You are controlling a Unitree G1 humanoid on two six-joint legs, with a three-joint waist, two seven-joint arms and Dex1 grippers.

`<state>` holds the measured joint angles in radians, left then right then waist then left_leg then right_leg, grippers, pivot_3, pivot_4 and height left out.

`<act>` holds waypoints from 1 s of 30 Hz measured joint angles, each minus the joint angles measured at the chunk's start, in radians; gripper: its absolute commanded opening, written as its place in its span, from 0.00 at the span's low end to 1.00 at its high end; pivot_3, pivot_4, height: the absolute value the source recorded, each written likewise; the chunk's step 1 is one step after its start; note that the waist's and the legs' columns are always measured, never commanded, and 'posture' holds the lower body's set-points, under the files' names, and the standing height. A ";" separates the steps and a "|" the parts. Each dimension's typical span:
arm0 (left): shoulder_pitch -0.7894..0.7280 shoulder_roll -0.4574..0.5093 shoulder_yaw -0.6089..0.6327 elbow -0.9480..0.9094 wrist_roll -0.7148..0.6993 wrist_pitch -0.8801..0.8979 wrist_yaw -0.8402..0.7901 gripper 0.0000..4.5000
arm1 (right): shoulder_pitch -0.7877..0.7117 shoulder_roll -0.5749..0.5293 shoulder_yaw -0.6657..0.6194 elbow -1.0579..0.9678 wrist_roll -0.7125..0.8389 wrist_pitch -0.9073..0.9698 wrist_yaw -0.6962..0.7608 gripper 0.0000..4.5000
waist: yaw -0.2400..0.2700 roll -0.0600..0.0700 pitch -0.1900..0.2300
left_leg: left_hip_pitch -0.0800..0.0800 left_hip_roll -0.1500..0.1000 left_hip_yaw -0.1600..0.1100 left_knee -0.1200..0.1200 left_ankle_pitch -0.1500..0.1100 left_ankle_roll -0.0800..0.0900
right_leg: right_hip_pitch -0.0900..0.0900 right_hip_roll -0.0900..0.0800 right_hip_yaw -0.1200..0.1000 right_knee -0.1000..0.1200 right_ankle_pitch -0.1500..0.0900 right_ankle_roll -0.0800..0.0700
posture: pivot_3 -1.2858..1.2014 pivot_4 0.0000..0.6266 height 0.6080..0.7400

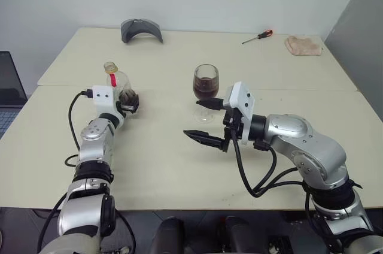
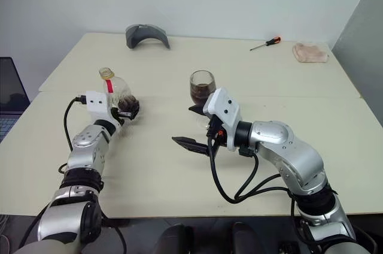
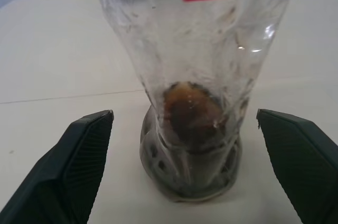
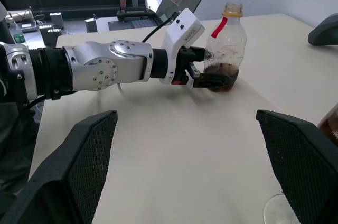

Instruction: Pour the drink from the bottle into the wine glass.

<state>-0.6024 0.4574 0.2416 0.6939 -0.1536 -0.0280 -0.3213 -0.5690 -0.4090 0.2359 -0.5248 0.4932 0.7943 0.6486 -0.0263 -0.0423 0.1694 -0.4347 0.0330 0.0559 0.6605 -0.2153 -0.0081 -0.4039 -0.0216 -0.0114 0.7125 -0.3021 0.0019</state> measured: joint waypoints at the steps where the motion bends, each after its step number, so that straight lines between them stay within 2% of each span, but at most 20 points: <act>1: 0.019 0.000 0.000 -0.032 0.000 0.007 0.000 1.00 | 0.000 -0.001 0.000 0.000 0.000 0.000 0.000 1.00 | 0.000 0.000 0.000 | 0.000 0.000 0.000 0.000 0.000 0.000 | 0.000 0.000 0.000 0.000 0.000 0.000 | 0.52 0.24 1.00; 5: 0.120 0.000 0.004 -0.210 -0.007 0.078 0.007 1.00 | 0.012 -0.010 -0.009 -0.001 -0.003 -0.003 -0.004 1.00 | 0.000 0.000 0.000 | 0.000 0.000 0.000 0.000 0.000 0.000 | 0.000 0.000 0.000 0.000 0.000 0.000 | 0.52 0.24 1.00; 9: 0.284 -0.017 0.036 -0.505 -0.055 0.209 0.044 1.00 | 0.085 -0.017 -0.049 -0.007 -0.042 -0.028 -0.067 1.00 | 0.000 0.000 0.000 | 0.000 0.001 0.000 -0.001 0.000 0.000 | 0.000 0.000 0.000 -0.001 0.000 0.000 | 0.52 0.24 1.00; 13: 0.386 -0.042 0.057 -0.745 -0.097 0.342 0.097 1.00 | 0.194 0.003 -0.090 -0.007 -0.099 -0.085 -0.154 1.00 | 0.003 0.000 0.000 | 0.000 0.000 0.000 -0.001 0.000 0.000 | 0.001 0.000 0.000 -0.001 0.000 0.000 | 0.52 0.24 1.00; 17: 0.489 -0.080 0.046 -0.927 -0.074 0.422 0.169 1.00 | 0.425 0.061 -0.129 0.028 -0.200 -0.308 -0.230 1.00 | 0.009 -0.002 -0.001 | 0.001 0.000 -0.001 -0.001 -0.001 0.000 | 0.004 0.000 0.001 -0.005 -0.001 0.001 | 0.52 0.24 1.00; 19: 0.541 -0.097 0.026 -0.964 -0.056 0.428 0.180 1.00 | 0.489 0.088 -0.155 0.091 -0.224 -0.388 -0.248 1.00 | 0.009 -0.002 -0.001 | 0.001 -0.001 0.000 -0.001 -0.001 0.000 | 0.004 0.000 0.001 -0.004 -0.001 0.001 | 0.52 0.24 1.00; 23: 0.592 -0.142 -0.008 -0.996 -0.040 0.382 0.178 1.00 | 0.496 0.158 -0.212 0.159 -0.238 -0.525 -0.287 1.00 | 0.006 -0.002 -0.001 | 0.003 0.000 -0.001 -0.001 -0.001 0.000 | 0.004 0.001 0.001 -0.002 -0.001 0.001 | 0.52 0.24 1.00; 30: 0.648 -0.193 -0.040 -1.008 -0.021 0.329 0.183 1.00 | 0.473 0.183 -0.255 0.258 -0.274 -0.582 -0.345 1.00 | 0.009 -0.002 -0.001 | 0.003 0.000 0.000 -0.002 -0.001 0.000 | 0.004 0.001 0.001 -0.004 -0.001 0.001 | 0.52 0.24 1.00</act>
<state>0.0455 0.2642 0.2016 -0.3140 -0.1750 0.3012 -0.1386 -0.0965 -0.2259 -0.0191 -0.2669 0.2195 0.2120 0.3031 -0.0175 -0.0438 0.1681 -0.4321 0.0326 0.0556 0.6586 -0.2163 -0.0077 -0.3995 -0.0207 -0.0104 0.7089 -0.3028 0.0028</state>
